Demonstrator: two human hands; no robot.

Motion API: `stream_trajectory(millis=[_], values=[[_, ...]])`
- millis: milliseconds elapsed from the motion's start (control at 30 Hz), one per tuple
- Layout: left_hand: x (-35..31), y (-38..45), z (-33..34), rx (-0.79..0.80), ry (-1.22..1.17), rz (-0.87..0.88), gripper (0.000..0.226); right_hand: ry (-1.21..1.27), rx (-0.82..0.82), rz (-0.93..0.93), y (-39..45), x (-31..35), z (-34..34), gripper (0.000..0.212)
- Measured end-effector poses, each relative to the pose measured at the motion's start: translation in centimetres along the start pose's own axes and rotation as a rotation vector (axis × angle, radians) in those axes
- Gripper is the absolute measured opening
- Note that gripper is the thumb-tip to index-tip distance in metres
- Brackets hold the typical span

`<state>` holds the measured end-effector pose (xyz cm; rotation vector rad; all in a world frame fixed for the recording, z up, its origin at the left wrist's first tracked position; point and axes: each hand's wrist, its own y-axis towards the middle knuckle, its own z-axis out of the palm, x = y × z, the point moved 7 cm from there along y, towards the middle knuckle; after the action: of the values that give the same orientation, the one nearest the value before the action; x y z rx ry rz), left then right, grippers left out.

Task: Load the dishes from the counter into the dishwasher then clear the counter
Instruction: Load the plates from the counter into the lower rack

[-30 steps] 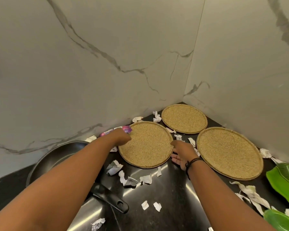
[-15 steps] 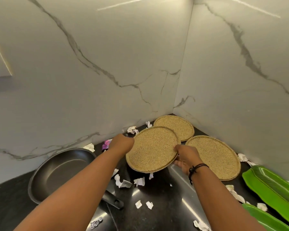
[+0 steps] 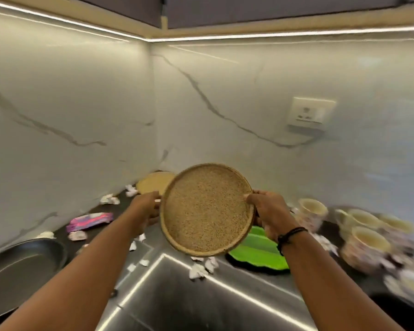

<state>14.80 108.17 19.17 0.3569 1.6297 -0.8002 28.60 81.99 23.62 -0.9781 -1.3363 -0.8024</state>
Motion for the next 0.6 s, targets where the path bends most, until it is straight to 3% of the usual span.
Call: stream_trajectory(millis=[67, 200, 400, 533, 600], values=[[0.8, -3.9, 5.4, 0.212, -0.020, 0.000, 0.034, 0.055, -0.130, 0.037, -3.7, -1.5, -5.2, 0.006], [3.9, -11.9, 15.0, 0.538, -0.003, -0.004, 0.026, 0.122, -0.361, 0.109, -12.4, -5.8, -15.9, 0.014], [11.3, -26.1, 29.0, 0.946, 0.193, -0.108, 0.027, 0.182, -0.730, 0.172, -29.9, -12.3, -32.3, 0.010], [16.2, -37.7, 37.3, 1.173, 0.302, -0.190, 0.021, 0.256, -0.921, 0.234, -43.2, -17.3, -41.3, 0.025], [18.8, -44.0, 41.7, 1.279, 0.351, -0.191, 0.020, 0.322, -1.009, 0.247, -50.1, -19.8, -45.1, 0.019]])
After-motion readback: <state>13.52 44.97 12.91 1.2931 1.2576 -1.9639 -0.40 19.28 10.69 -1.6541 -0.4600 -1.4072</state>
